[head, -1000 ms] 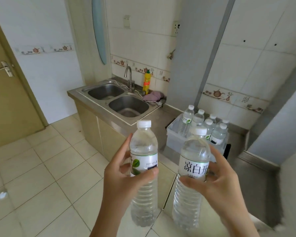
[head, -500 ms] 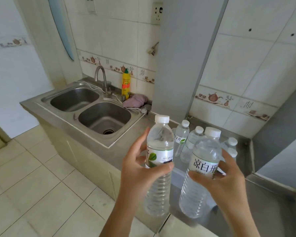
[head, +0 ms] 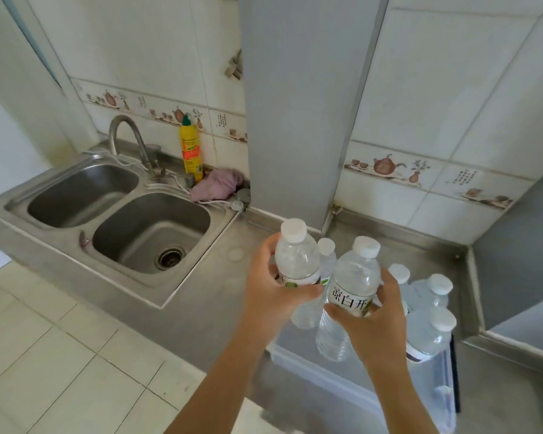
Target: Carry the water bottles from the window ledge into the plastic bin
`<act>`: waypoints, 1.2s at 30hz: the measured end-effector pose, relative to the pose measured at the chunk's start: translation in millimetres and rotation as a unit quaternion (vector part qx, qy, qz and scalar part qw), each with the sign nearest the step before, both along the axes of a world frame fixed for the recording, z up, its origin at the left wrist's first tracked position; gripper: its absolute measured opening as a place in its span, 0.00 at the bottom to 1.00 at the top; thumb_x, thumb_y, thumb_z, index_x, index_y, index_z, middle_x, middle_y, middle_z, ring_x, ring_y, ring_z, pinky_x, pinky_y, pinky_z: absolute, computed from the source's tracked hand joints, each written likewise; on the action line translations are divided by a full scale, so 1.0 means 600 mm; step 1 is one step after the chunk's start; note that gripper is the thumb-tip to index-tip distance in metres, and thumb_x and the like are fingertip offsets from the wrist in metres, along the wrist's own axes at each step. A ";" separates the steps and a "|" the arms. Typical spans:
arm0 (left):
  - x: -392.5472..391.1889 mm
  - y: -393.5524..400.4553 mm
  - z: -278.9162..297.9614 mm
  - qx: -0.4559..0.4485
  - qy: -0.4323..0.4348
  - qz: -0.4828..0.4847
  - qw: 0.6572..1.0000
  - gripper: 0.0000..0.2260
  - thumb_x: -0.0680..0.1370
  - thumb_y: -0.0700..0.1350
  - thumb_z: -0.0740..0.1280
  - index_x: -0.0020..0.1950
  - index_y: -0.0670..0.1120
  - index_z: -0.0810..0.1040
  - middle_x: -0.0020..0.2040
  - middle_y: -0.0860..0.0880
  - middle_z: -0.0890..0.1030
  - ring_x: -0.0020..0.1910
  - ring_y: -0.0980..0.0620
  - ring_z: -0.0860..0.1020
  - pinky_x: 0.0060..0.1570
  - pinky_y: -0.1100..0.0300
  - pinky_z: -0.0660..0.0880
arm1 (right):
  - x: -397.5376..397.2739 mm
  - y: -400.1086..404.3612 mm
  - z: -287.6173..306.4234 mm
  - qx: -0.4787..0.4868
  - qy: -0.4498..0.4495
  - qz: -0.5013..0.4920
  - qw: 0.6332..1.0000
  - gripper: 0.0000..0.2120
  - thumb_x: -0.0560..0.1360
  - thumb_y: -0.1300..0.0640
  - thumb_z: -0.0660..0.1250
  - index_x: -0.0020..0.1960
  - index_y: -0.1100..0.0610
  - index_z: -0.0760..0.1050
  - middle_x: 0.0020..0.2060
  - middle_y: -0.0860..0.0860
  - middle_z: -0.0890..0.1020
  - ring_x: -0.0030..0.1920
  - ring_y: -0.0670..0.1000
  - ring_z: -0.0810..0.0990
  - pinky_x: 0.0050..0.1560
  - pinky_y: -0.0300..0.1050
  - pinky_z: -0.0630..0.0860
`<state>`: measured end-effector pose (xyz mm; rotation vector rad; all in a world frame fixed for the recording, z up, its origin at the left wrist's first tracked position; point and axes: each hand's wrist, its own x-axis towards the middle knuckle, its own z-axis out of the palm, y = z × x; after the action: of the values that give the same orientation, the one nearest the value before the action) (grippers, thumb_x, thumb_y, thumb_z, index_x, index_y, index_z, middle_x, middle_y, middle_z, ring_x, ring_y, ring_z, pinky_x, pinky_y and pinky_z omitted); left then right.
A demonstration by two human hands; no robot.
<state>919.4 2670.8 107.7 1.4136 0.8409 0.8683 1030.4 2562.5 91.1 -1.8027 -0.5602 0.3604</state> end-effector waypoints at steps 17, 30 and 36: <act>0.043 0.053 -0.112 0.011 0.115 -0.145 0.983 0.40 0.58 0.42 0.82 0.59 0.67 0.66 0.61 0.54 0.75 0.61 0.52 0.77 0.60 0.52 0.76 | -0.003 0.048 -0.087 -0.063 -0.097 -0.067 0.991 0.34 0.59 0.71 0.76 0.60 0.55 0.69 0.49 0.50 0.79 0.49 0.54 0.78 0.46 0.43 0.72; 0.044 0.053 -0.139 0.150 0.188 -0.130 0.962 0.39 0.58 0.46 0.83 0.59 0.60 0.63 0.60 0.51 0.72 0.59 0.50 0.73 0.57 0.53 0.76 | -0.007 0.038 -0.089 -0.108 -0.138 -0.022 0.984 0.29 0.63 0.59 0.79 0.62 0.56 0.72 0.54 0.52 0.79 0.53 0.51 0.77 0.51 0.30 0.67; 0.026 0.054 -0.123 0.240 0.165 -0.154 0.944 0.34 0.61 0.58 0.79 0.62 0.66 0.65 0.59 0.67 0.70 0.59 0.60 0.71 0.57 0.71 0.68 | -0.020 0.020 -0.050 -0.072 -0.139 -0.068 0.985 0.30 0.65 0.66 0.77 0.63 0.55 0.72 0.57 0.47 0.75 0.53 0.44 0.72 0.46 0.18 0.64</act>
<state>935.2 2703.1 33.8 2.1000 0.6460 0.6206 1018.6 2574.3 60.8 -2.0357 -0.6121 0.0556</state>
